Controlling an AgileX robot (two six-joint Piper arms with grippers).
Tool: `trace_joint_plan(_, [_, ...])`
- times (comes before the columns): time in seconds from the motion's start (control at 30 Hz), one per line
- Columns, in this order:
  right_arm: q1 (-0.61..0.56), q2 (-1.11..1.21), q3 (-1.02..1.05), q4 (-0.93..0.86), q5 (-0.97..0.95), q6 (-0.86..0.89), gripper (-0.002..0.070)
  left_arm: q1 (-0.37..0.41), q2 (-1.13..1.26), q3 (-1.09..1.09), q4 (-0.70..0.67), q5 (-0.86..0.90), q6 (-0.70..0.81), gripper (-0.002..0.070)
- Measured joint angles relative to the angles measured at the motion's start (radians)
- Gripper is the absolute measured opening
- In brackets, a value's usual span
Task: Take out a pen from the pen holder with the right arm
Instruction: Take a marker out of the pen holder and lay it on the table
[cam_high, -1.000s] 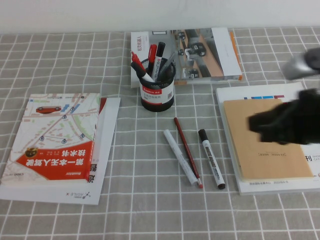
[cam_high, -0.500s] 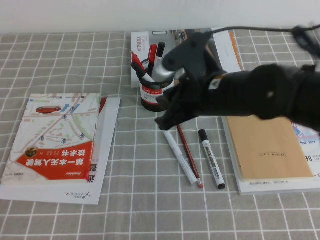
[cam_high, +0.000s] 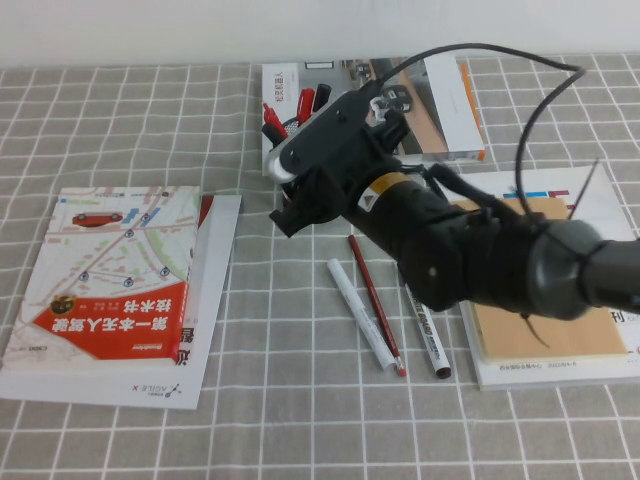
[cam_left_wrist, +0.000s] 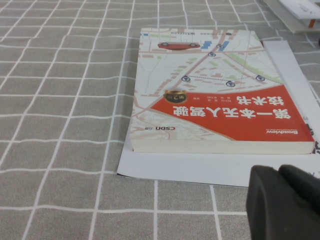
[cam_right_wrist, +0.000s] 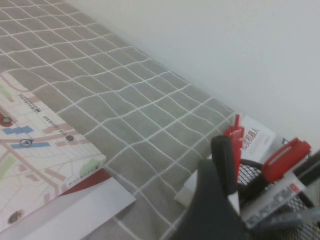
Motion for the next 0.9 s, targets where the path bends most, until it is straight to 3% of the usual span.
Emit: trace_joint_plan(0.9, [0.000, 0.255, -0.387, -0.018, 0.217, -0.025, 0.0349, 0.000, 0.000, 0.000, 0.000, 0.000, 0.000, -0.0003])
